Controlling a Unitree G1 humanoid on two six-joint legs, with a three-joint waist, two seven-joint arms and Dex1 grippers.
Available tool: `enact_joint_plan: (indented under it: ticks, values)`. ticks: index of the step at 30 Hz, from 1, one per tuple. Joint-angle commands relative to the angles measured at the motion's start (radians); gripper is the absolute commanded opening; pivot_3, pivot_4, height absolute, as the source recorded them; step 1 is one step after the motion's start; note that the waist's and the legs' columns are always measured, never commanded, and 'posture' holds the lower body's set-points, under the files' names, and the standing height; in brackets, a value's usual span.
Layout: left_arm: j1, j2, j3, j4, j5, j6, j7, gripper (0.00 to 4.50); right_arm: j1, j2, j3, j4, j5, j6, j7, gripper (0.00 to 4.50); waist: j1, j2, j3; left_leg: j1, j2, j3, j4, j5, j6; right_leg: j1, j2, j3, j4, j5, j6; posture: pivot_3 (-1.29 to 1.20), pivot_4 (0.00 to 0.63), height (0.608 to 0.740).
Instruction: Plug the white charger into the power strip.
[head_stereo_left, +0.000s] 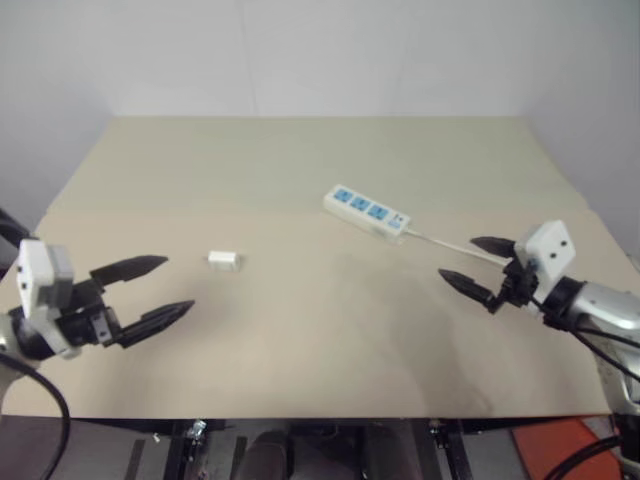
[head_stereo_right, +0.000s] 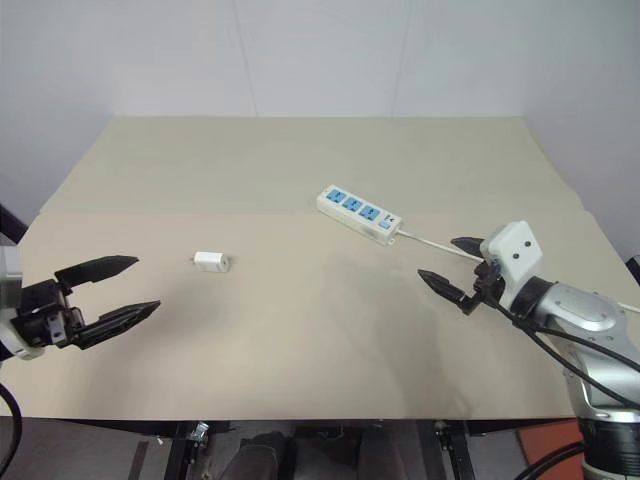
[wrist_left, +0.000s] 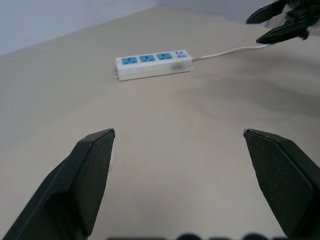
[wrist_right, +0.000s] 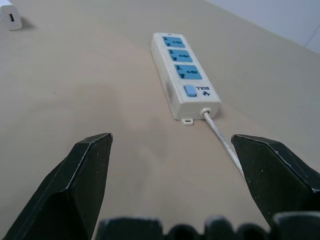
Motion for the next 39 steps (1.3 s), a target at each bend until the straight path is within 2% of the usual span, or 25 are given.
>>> enact_joint_plan:
  ticks: [1, 9, 13, 20, 23, 29, 32, 39]
  values:
    - [-0.052, -0.005, -0.047, -0.007, -0.003, -0.022, 0.024, 4.5, -0.088, 0.034, 0.05, 0.064, -0.038, -0.049, -0.01, 4.47, -0.002, 0.0, 0.0, 0.0, 0.0, 0.0, 0.0, 0.0, 0.0, 0.0, 0.0, 0.0, 0.0, 0.0, 0.0, 0.0, 0.15, 0.74]
    - [-0.22, -0.033, -0.212, 0.046, 0.044, -0.05, 0.058, 4.5, -0.298, 0.154, 0.175, 0.406, -0.169, -0.17, -0.03, 4.47, 0.001, 0.0, 0.0, -0.001, -0.001, 0.001, 0.0, 0.0, 0.0, -0.002, 0.001, 0.001, 0.001, 0.0, 0.0, 0.0, 0.15, 0.74]
    - [-0.274, -0.064, -0.271, 0.058, 0.059, -0.06, 0.069, 4.5, -0.413, 0.208, 0.213, 0.637, -0.262, -0.28, -0.098, 4.47, -0.003, 0.0, 0.0, -0.001, -0.002, 0.002, 0.0, 0.0, -0.001, -0.003, 0.001, 0.002, 0.001, 0.001, 0.001, 0.0, 0.15, 0.74]
    - [-0.281, -0.09, -0.302, 0.055, 0.071, -0.071, 0.078, 4.5, -0.551, 0.278, 0.229, 0.913, -0.336, -0.399, -0.156, 4.47, -0.016, 0.0, 0.0, -0.005, -0.001, 0.004, 0.0, 0.001, -0.002, -0.01, 0.001, 0.006, 0.004, 0.001, 0.001, 0.0, 0.15, 0.74]
    - [-0.279, -0.093, -0.304, 0.052, 0.069, -0.074, 0.08, 4.5, -0.593, 0.299, 0.227, 0.997, -0.343, -0.418, -0.149, 4.47, -0.025, 0.0, 0.0, -0.011, -0.001, 0.005, 0.001, 0.003, -0.005, -0.018, 0.001, 0.007, 0.005, 0.001, 0.001, 0.0, 0.15, 0.74]
    - [-0.271, -0.095, -0.304, 0.048, 0.064, -0.078, 0.083, 4.5, -0.674, 0.318, 0.236, 1.146, -0.353, -0.427, -0.099, 4.47, -0.031, 0.0, 0.0, -0.011, -0.001, 0.005, 0.001, 0.003, -0.005, -0.018, 0.001, 0.007, 0.005, 0.002, 0.001, 0.0, 0.15, 0.74]
    - [-0.265, -0.095, -0.3, 0.043, 0.062, -0.078, 0.085, 4.5, -0.692, 0.317, 0.239, 1.188, -0.353, -0.425, -0.052, 3.85, -0.031, 0.0, 0.0, -0.011, -0.001, 0.005, 0.001, 0.003, -0.005, -0.018, 0.001, 0.007, 0.006, 0.002, 0.001, 0.0, 0.15, 0.74]
    - [-0.243, -0.092, -0.284, 0.027, 0.055, -0.077, 0.09, 4.5, -0.656, 0.3, 0.242, 1.138, -0.344, -0.435, 0.062, 1.54, -0.033, 0.0, -0.001, -0.011, -0.001, 0.005, 0.001, 0.003, -0.005, -0.018, 0.001, 0.007, 0.006, 0.002, 0.001, 0.0, 0.15, 0.74]
